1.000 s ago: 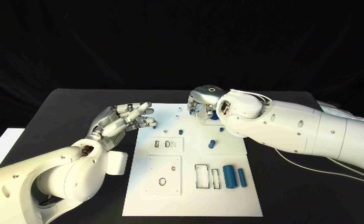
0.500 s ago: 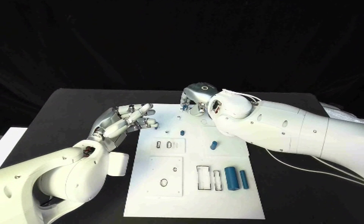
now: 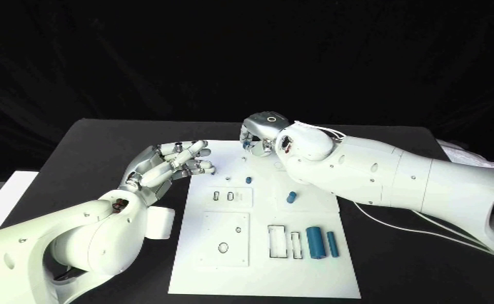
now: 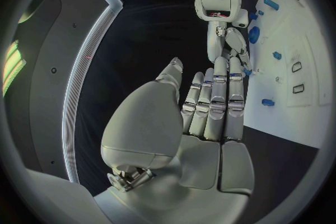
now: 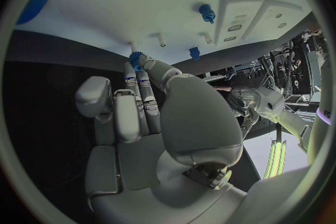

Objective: Assemble the parts on the task board

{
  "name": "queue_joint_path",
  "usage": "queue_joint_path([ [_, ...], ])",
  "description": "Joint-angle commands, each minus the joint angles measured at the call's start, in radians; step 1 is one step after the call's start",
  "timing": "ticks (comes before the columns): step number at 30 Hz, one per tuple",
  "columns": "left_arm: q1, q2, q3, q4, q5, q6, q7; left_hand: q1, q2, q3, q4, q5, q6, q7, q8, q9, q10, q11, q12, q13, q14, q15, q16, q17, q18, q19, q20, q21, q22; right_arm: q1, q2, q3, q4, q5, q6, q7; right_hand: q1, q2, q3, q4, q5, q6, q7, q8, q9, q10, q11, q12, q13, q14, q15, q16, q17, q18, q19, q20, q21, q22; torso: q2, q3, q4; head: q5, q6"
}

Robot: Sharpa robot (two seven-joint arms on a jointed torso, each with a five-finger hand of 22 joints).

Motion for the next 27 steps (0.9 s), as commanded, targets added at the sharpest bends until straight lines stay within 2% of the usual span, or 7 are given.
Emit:
queue_joint_path([
  [1,0.002,0.001,0.001,0.004,0.002,0.022,0.003,0.001,0.007,-0.001,-0.005,-0.005,-0.004,0.005,-0.006,-0.001,-0.001,0.004,-0.003,-0.001,0.005,0.005,-0.004,0.001,0.011,0.007,-0.002,-0.005,-0.001,-0.002,0.007,0.000,-0.010,-0.015,0.023,-0.008,0.006,0.008,0.008,0.001,0.002,0.001,0.004,-0.007,0.001,0.037,-0.032,0.002,0.003,0.042,-0.002,0.008,0.002,-0.013,0.002,0.002,0.006,0.001,0.001,-0.0004,0.0015,0.001,0.000],
  [7,0.003,-0.001,0.001,0.005,0.002,0.023,0.002,0.001,0.007,-0.001,-0.005,-0.005,-0.004,0.005,-0.006,-0.001,-0.001,0.004,-0.003,-0.001,0.005,0.005,-0.004,0.001,0.011,0.007,-0.002,-0.005,-0.001,-0.003,0.012,-0.001,-0.023,-0.016,0.071,-0.021,0.005,0.008,0.009,0.002,0.000,0.001,0.004,-0.008,0.002,0.036,-0.032,0.002,0.002,0.042,-0.001,0.008,0.002,-0.012,0.001,0.003,0.006,0.001,0.001,0.0000,0.0007,0.002,-0.004],
  [12,0.003,-0.003,0.001,0.005,0.002,0.023,0.002,0.001,0.008,-0.001,-0.006,-0.005,-0.004,0.005,-0.007,-0.001,-0.002,0.004,-0.004,-0.001,0.005,0.005,-0.004,0.002,0.011,0.007,-0.001,-0.005,-0.001,-0.004,0.005,-0.001,-0.021,-0.021,0.092,-0.029,0.003,0.008,0.010,0.003,0.000,0.001,0.004,-0.009,0.002,0.035,-0.031,0.002,0.002,0.042,-0.001,0.009,0.003,-0.012,0.001,0.003,0.007,0.002,0.001,0.0003,-0.0004,0.003,-0.006],
  [20,0.004,-0.005,0.001,0.003,0.002,0.022,0.001,0.001,0.008,-0.001,-0.007,-0.005,-0.004,0.005,-0.007,-0.001,-0.002,0.004,-0.004,-0.001,0.004,0.005,-0.005,0.002,0.011,0.007,-0.001,-0.006,-0.001,-0.005,-0.007,-0.001,-0.009,-0.028,0.095,-0.031,0.001,0.007,0.010,0.004,-0.001,0.001,0.004,-0.009,0.002,0.034,-0.031,0.002,0.002,0.041,0.000,0.009,0.002,-0.012,0.000,0.003,0.008,0.002,0.002,0.0011,0.0008,0.002,-0.008],
  [27,0.004,-0.005,0.001,0.001,0.002,0.022,0.001,0.001,0.008,-0.001,-0.007,-0.005,-0.004,0.005,-0.007,-0.001,-0.002,0.004,-0.004,-0.001,0.004,0.005,-0.005,0.002,0.011,0.007,-0.001,-0.006,-0.001,-0.006,-0.009,-0.001,-0.004,-0.028,0.085,-0.024,-0.002,0.005,0.010,0.006,-0.002,0.000,0.004,-0.011,0.002,0.032,-0.031,0.002,0.002,0.041,0.000,0.008,0.000,-0.012,-0.001,0.004,0.008,0.001,0.002,0.0004,0.0006,0.001,-0.010],
])
